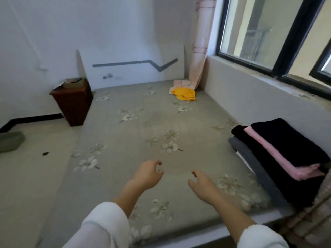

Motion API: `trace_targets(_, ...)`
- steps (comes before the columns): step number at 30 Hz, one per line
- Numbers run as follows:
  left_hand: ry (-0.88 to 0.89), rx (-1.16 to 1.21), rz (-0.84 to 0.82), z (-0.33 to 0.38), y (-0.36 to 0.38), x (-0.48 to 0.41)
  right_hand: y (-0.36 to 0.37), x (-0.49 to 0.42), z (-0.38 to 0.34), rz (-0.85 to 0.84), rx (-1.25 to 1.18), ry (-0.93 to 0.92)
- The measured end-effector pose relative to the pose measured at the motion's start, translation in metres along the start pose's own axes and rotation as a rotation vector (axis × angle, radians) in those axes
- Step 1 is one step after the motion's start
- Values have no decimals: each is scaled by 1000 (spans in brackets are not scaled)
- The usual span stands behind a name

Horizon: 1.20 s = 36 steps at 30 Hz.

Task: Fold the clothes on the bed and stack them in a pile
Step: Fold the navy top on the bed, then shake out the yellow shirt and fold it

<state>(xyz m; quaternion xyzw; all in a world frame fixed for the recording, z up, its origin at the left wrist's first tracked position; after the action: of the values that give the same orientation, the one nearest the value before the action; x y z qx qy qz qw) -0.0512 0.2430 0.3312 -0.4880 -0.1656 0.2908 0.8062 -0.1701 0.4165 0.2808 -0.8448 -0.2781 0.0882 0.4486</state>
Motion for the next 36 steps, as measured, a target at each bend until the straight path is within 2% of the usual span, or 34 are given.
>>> trace_targets(4,-151,-27,76,-105,-53,37,77,20,-84,-109,32,-92)
trace_targets(13,-336,-110,218,-353,-195,120,241,80,-349,-195,-20,-369)
trace_targets(21,-451,-171,311,-495,-295,153,325,102,-511,-269,27,-508)
trace_targets(25,-480,-183,314,-547,-315,139,361,92,-569,-273,65,-587)
trace_targets(29,-456,-193,311,-595,-329,98,400,52,-613,-265,95,-590)
trace_targets(36,-379,-157,256,-671,-367,-9,457,-50,-679,-242,117,-472)
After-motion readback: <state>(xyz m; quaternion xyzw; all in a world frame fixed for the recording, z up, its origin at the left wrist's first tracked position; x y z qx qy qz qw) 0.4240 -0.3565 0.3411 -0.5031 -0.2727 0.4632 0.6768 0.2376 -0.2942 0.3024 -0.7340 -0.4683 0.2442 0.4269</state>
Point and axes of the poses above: each hand's wrist, its own x-axis away from the middle knuckle, its own y-axis out of the palm, z = x × y, the point moved 5 cm from there along -x, towards the middle knuckle, and after that the axes turned 12 degrees about z, right-handed, at the moved point
